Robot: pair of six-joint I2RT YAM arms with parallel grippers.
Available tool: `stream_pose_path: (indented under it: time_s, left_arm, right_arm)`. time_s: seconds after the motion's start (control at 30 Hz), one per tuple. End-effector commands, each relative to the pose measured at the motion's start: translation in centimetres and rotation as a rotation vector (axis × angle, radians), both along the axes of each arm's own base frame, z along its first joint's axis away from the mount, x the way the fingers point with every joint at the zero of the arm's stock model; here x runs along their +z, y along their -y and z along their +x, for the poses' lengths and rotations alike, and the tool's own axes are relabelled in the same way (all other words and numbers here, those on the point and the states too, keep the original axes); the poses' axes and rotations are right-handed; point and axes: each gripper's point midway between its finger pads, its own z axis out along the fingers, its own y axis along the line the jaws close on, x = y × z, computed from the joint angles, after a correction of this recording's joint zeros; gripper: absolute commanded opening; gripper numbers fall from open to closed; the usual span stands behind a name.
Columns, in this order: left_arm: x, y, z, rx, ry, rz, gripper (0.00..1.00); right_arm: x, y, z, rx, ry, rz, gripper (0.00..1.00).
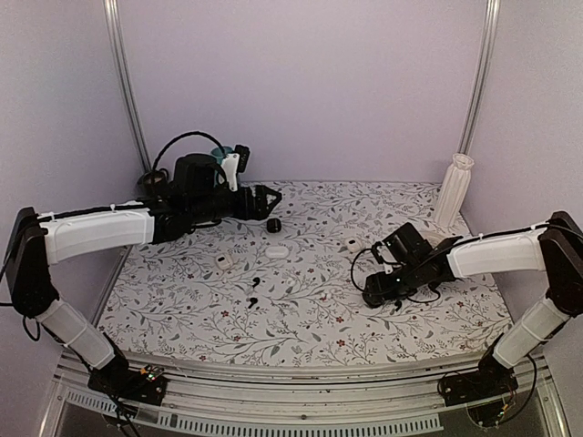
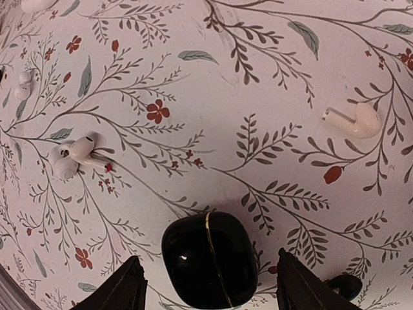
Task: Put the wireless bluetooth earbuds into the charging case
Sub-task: Pick up the charging case from the center of the board.
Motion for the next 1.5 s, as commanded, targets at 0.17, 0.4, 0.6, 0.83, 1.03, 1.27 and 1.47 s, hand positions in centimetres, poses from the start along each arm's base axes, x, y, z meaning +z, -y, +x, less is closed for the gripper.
stream_pose_path:
  time_s: [0.17, 0.4, 0.6, 0.83, 1.03, 1.27, 1.47]
  left_arm:
    - [0.5, -0.2, 0.0, -0.001, 0.012, 0.008, 0.96]
    - [0.5, -0.4, 0.0, 0.007, 0.007, 0.011, 0.96]
    - [0.1, -0.1, 0.0, 0.001, -0.012, 0.000, 0.96]
    - [-0.8, 0.8, 0.4, -0.012, -0.077, -0.039, 0.96]
    - [-1.7, 1.2, 0.6, -0.044, -0.148, -0.107, 0.96]
    - [-2.1, 1.4, 0.8, -0.080, -0.194, -0.160, 0.96]
    - [-2.1, 0.6, 1.4, -0.081, -0.213, -0.177, 0.96]
  right_arm:
    - [-0.3, -1.6, 0.2, 0.048, 0.076, -0.143, 0.70]
    - [-1.1, -1.2, -0.4, 0.010, 0.070, -0.200, 0.66]
    - [-0.8, -1.1, -0.6, 0.006, 0.082, -0.185, 0.62]
    - [-1.2, -1.5, -0.1, 0.019, 0.094, -0.198, 0.47]
    - [-0.9, -1.7, 0.0, 0.022, 0.101, -0.185, 0.42]
    - [-1.3, -2.1, -0.3, 0.027, 0.080, -0.168, 0.54]
    - [-1.5, -2.4, -0.2, 0.008, 0.071, -0.146, 0.55]
